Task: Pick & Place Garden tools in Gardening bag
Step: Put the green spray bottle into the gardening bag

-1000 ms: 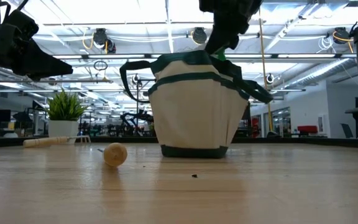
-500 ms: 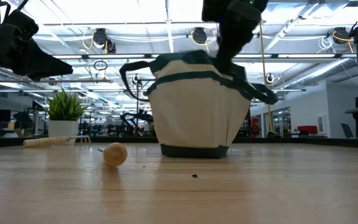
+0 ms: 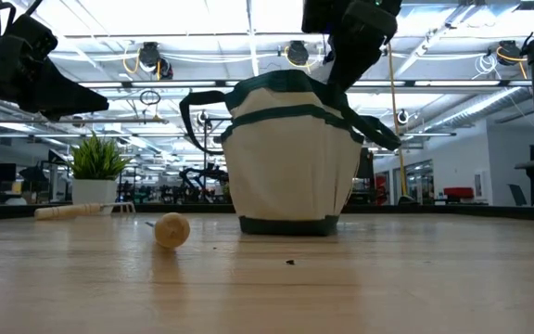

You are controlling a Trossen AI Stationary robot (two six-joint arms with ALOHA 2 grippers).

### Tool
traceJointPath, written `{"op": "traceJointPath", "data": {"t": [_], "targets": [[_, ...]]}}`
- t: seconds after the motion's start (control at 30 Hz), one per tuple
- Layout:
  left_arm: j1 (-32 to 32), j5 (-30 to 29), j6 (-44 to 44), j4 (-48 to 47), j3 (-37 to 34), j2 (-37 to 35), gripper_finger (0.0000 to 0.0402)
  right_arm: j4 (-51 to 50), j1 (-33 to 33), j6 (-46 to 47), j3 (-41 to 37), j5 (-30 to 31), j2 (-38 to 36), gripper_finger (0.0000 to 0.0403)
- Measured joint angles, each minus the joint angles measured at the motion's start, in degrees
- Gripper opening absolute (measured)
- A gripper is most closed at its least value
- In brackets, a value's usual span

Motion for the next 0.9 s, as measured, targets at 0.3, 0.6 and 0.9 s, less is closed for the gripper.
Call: {"op": "traceJointPath", "data": {"t": [0.3,0.6,0.9], "targets": [[0.0,0.0,0.0,0.0,0.0,0.0,0.0113,0.1,0.0,0.1,0.1,0.0,-0.6,0.0221],[0.0,0.0,0.0,0.0,0.0,0.0,0.0113,-3.3,0.0,0.2,0.1,0.2,-2.3,0.0222],[0.0,0.0,0.0,0.0,0.0,0.0,0.0113,-5.9,-0.1,0.8,0.2,3.5,-4.7,0.0222]]}}
